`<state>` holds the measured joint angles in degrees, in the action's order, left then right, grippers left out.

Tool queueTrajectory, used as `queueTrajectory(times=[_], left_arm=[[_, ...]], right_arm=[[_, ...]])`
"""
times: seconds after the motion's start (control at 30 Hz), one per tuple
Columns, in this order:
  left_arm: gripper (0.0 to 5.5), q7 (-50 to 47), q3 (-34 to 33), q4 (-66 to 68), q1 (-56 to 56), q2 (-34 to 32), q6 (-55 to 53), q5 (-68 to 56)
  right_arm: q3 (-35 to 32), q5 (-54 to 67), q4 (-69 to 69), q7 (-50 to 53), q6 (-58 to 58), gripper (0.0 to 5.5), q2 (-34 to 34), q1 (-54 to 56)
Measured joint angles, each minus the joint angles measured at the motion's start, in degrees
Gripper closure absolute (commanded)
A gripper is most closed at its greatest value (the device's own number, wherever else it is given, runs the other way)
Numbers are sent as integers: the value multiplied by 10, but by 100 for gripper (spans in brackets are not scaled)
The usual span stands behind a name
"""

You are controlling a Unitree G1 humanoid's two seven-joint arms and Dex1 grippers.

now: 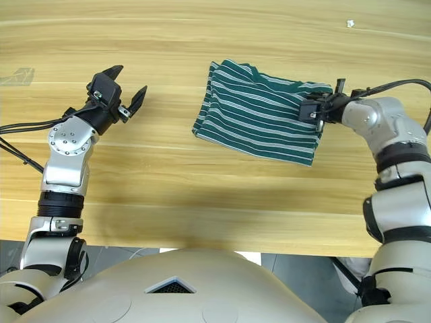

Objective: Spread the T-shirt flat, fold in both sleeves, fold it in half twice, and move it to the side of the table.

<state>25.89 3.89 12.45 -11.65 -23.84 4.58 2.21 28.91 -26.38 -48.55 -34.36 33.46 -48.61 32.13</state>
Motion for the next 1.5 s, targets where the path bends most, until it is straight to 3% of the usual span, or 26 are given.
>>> queueTrajectory(times=[0.23,0.37,0.53,0.8,1.1,1.3,1.5], left_arm=[[233,7,6,-58,56,-9,-8,3],[233,4,12,-96,68,-4,-7,5],[233,3,30,-121,94,6,-2,10],[233,-2,46,-127,104,22,4,16],[233,1,62,-115,99,24,4,22],[233,-1,73,-105,94,23,14,44],[233,24,56,-156,101,-17,31,42]], right_arm=[[-41,138,429,-157,-105,414,-150,-252],[-45,155,535,-188,-142,414,-151,-304],[-49,154,558,-190,-151,414,-133,-324],[-1,115,537,-180,-122,414,-10,-281],[24,115,509,-163,-103,414,71,-268],[-6,183,529,-146,-110,414,105,-291],[-103,242,540,-84,-91,414,135,-272]])
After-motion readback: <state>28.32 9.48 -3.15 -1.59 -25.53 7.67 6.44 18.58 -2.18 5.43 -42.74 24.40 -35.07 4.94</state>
